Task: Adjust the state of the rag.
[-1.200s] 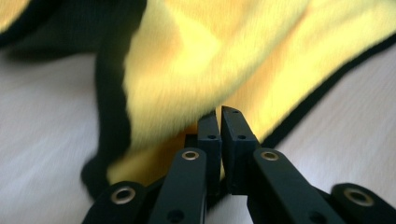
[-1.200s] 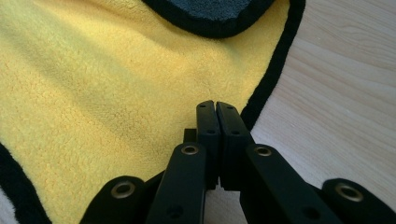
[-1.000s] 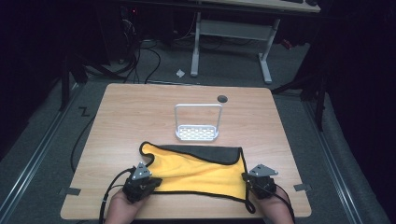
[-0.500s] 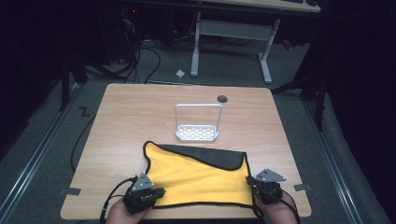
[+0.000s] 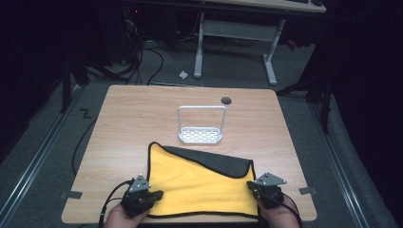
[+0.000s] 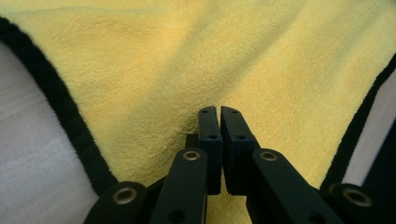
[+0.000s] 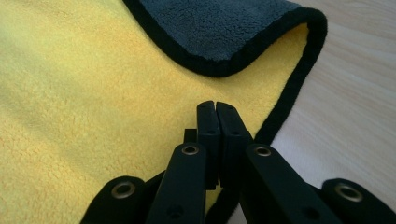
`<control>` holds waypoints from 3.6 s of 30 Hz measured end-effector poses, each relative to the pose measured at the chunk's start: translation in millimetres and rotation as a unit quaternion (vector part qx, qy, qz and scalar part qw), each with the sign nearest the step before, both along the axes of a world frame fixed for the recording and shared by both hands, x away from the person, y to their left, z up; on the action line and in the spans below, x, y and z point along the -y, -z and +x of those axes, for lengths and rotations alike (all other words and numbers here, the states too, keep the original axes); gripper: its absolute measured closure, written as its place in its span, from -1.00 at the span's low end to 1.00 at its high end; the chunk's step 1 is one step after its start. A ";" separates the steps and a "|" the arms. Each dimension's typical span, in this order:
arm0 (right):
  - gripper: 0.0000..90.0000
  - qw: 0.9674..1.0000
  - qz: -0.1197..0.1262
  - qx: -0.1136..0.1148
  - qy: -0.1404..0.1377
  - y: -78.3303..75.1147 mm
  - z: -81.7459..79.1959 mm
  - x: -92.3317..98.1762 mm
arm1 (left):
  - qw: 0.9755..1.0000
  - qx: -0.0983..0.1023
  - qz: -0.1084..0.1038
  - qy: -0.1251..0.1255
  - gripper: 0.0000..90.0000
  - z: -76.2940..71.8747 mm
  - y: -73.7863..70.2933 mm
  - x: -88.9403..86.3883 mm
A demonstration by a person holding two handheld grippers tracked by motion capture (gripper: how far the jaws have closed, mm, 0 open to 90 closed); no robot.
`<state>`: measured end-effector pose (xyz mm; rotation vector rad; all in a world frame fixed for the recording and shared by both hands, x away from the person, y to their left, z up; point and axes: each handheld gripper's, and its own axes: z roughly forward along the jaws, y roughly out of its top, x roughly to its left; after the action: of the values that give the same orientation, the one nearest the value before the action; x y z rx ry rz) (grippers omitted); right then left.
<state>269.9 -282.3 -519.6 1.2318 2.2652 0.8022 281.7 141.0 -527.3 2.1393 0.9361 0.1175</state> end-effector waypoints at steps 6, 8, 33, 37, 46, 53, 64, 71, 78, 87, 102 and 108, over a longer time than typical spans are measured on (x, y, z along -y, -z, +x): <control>0.98 1.000 -0.009 0.001 -0.008 -0.2 -16.3 -0.1 | 1.000 -0.006 0.001 0.011 0.93 -6.1 -2.4 -5.0; 0.98 1.000 -0.007 0.007 -0.005 -1.3 -15.1 0.2 | 1.000 0.008 -0.015 0.007 0.90 -3.2 -7.2 -5.7; 0.17 0.998 0.014 0.049 -0.040 -12.5 37.9 -31.2 | 0.994 0.086 0.021 -0.068 0.18 52.1 8.1 1.2; 0.18 0.999 0.021 0.035 -0.032 -9.1 31.3 -24.4 | 0.994 0.083 0.016 -0.070 0.18 52.6 8.1 0.0; 0.71 0.999 0.017 0.005 -0.031 0.5 32.2 -20.2 | 0.995 0.075 0.006 -0.072 0.19 54.2 8.0 -2.4; 0.91 0.999 0.001 0.024 -0.033 -6.2 30.8 -23.5 | 0.995 0.074 0.003 -0.072 0.22 54.9 8.3 -3.0; 0.91 0.995 0.046 0.084 0.020 -28.1 51.2 -6.0 | 0.994 0.074 0.005 -0.079 0.31 54.8 8.1 -2.9; 0.85 0.994 0.044 0.082 0.063 -24.6 94.3 5.6 | 0.994 0.073 0.005 -0.080 0.36 55.4 8.0 -3.5; 0.72 0.988 0.046 0.089 0.115 -33.5 123.2 22.4 | 0.994 0.074 0.008 -0.083 0.41 55.5 7.8 -3.7; 0.78 0.996 0.067 0.055 0.024 -36.2 73.7 -2.5 | 0.992 0.079 0.004 -0.097 0.73 56.0 5.2 -7.6; 0.99 0.999 0.027 -0.001 0.027 2.8 59.1 0.0 | 0.995 0.067 0.030 -0.062 1.00 50.5 3.8 1.0; 0.91 0.999 0.024 0.000 0.031 2.1 50.1 4.1 | 0.997 0.067 0.030 -0.038 0.92 41.7 2.2 4.5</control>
<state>320.0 -286.4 -521.7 1.3158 2.2093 0.8374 323.4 136.4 -529.5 2.1228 0.9443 0.3277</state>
